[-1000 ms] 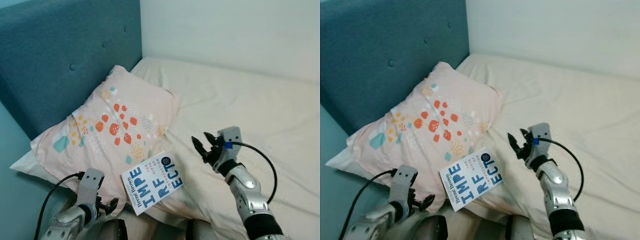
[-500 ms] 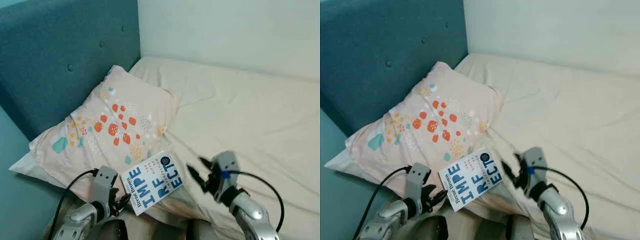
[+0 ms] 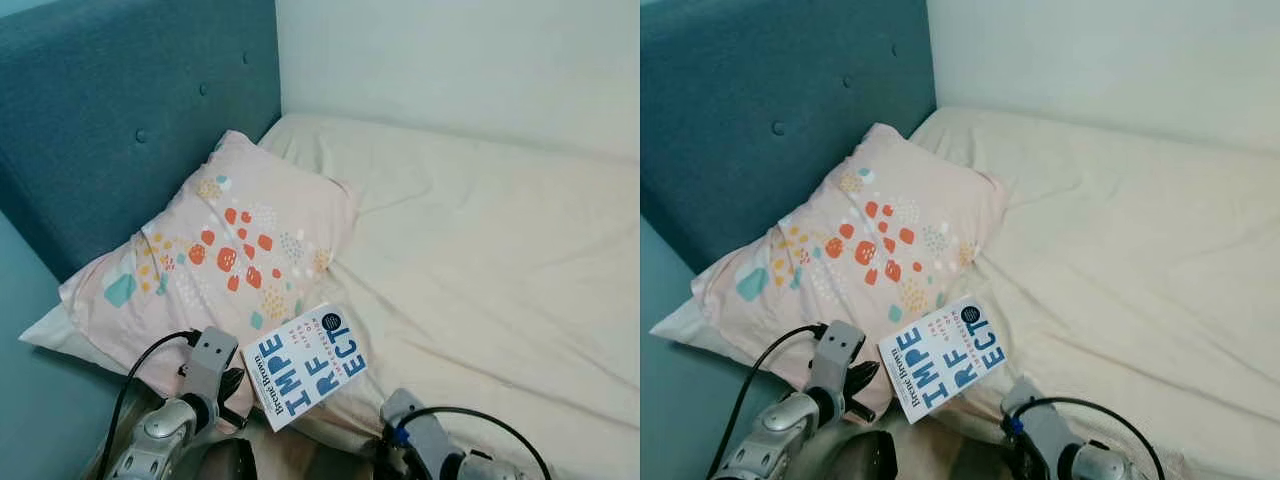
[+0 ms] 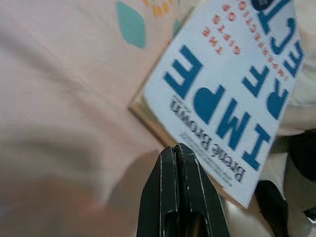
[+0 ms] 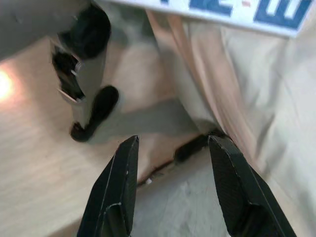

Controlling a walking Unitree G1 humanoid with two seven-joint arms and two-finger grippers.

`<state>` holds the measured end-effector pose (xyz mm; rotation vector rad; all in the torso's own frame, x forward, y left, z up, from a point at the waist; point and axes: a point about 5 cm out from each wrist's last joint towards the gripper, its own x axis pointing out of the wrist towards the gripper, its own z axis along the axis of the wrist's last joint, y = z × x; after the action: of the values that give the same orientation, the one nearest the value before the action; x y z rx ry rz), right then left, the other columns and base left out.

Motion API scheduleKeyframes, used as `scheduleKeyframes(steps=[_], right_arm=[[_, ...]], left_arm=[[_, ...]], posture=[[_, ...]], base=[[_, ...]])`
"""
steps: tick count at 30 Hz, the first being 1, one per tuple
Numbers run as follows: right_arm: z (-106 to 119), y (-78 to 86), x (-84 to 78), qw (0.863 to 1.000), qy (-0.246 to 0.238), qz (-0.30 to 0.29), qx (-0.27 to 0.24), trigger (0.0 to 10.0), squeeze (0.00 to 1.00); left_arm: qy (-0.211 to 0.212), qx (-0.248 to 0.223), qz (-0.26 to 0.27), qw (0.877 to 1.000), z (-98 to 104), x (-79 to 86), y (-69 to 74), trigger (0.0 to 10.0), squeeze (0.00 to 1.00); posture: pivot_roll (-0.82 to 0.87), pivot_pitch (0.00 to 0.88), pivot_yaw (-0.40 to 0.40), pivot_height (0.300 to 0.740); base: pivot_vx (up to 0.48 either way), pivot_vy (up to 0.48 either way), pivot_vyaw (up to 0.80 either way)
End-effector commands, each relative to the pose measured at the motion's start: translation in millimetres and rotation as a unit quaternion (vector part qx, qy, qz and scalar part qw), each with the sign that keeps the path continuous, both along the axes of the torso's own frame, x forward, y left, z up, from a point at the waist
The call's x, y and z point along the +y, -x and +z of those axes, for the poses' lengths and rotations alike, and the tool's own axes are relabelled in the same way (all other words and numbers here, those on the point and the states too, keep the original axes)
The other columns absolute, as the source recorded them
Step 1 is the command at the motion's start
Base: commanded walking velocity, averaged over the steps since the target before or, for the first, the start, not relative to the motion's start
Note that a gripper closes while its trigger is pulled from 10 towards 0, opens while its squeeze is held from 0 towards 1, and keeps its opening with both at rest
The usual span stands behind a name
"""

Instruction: Clean up the room

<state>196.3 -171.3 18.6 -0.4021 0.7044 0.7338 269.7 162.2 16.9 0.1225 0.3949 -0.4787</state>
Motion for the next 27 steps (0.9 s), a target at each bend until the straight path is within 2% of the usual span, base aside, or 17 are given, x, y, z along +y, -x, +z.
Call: scheduleKeyframes(steps=[1,4,6,11,12,17,18,19,20,21,22,27], right_arm=[[-2,5.5,2.8,1.0,0.011,0.006,0.0,10.0,0.0],[-1,12.2,2.4,1.0,0.018,-0.006,0.009,10.0,0.0],[1,14.1,2.4,1.0,0.019,-0.013,0.008,10.0,0.0],[4,14.0,2.5,1.0,0.018,-0.026,0.0,10.0,0.0],[6,13.5,2.6,0.999,0.018,-0.031,-0.005,10.0,0.0],[7,13.6,2.3,0.999,0.019,-0.034,-0.008,10.0,0.0],[8,14.1,2.0,0.999,0.017,-0.041,-0.011,10.0,0.0],[8,14.1,2.0,0.999,0.017,-0.041,-0.011,10.0,0.0],[10,14.8,1.6,0.999,0.015,-0.046,-0.013,10.0,0.0],[12,16.2,0.9,0.998,0.014,-0.054,-0.013,10.0,0.0],[11,17.0,0.3,0.998,0.014,-0.055,-0.012,10.0,0.0],[12,18.8,0.0,0.998,0.015,-0.061,-0.011,10.0,0.0]], left_arm=[[0.001,0.015,-0.019,1.0,-8,-6.4,5.5,0.0,0.0],[-0.013,0.033,-0.052,0.998,-17,-14.6,9.1,0.0,0.0],[-0.032,0.032,-0.05,0.998,-20,-16.9,7.1,0.0,0.0],[-0.046,0.026,-0.044,0.998,-21,-22.9,-0.2,0.0,0.0],[-0.047,0.021,-0.038,0.998,-19,-26.9,-5.6,0.0,0.0],[-0.043,0.017,-0.032,0.998,-16,-30.3,-11.0,0.0,0.0],[-0.041,0.011,-0.029,0.999,-11,-34.0,-18.3,0.0,0.0],[-0.041,0.011,-0.029,0.999,-11,-34.0,-18.3,0.0,0.0],[-0.039,0.005,-0.028,0.999,-6,-37.3,-24.2,0.0,0.0],[-0.033,-0.003,-0.031,0.999,1,-43.3,-33.1,0.0,0.0],[-0.03,-0.005,-0.038,0.999,4,-47.0,-35.7,0.0,0.0],[-0.042,-0.011,-0.079,0.996,7,-60.5,-39.4,0.0,0.0]], posture=[[-0.06,0.145,-0.003,0.599],[-0.07,0.15,0.001,0.599],[-0.08,0.159,0.005,0.599],[-0.09,0.178,0.009,0.599],[-0.1,0.187,0.013,0.599],[-0.1,0.196,0.016,0.599],[-0.11,0.206,0.025,0.599],[-0.11,0.206,0.025,0.599],[-0.11,0.206,0.025,0.599],[-0.11,0.209,0.029,0.599],[-0.11,0.212,0.033,0.599],[-0.11,0.22,0.044,0.599]], base=[[0.0,0.0,0.0],[0.0,0.0,0.0],[0.0,0.0,0.0],[0.0,0.0,0.0],[0.0,0.0,0.0],[0.0,0.0,0.0],[0.0,0.0,0.0],[0.0,0.0,0.0],[0.0,0.0,0.0],[0.0,0.0,0.0],[0.0,0.0,0.0],[0.0,0.0,0.0]])
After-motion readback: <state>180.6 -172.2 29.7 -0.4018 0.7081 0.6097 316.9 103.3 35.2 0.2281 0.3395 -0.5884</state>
